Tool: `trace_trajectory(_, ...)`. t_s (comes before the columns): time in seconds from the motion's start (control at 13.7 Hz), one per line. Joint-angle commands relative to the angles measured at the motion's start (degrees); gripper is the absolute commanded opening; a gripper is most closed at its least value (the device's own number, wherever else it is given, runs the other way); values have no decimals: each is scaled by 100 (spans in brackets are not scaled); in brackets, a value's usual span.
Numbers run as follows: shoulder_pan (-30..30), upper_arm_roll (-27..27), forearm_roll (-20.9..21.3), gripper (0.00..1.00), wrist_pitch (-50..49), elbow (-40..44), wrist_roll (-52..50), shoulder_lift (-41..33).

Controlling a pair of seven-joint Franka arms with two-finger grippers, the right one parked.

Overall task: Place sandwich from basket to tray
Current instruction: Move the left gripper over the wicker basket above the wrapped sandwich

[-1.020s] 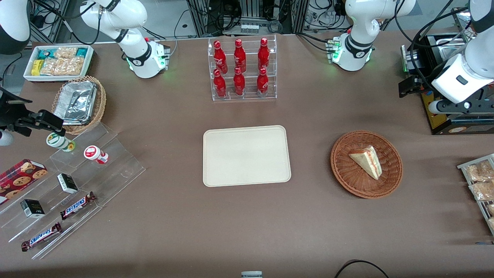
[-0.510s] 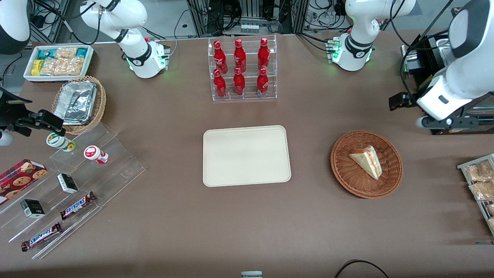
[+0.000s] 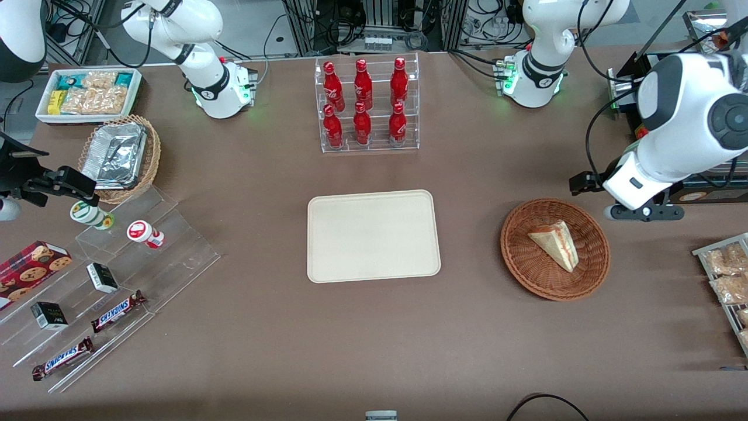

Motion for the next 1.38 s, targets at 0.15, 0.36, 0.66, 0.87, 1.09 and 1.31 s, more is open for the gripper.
trace_trajectory(0.15,-17,46,-36,100,1042,-665,-20,23)
trace_trajectory(0.36,27,46,-36,100,1369,-719,-510,286)
trace_trajectory(0.66,27,46,-27,100,1738,-745,-1406,445)
trace_trajectory(0.87,18,38,-27,100,2230,-938,-2583,533)
trace_trajectory(1.09,-34,29,-27,100,2529,-974,-3954,778)
trace_trajectory(1.31,-35,29,-27,100,2662,-974,-4151,902)
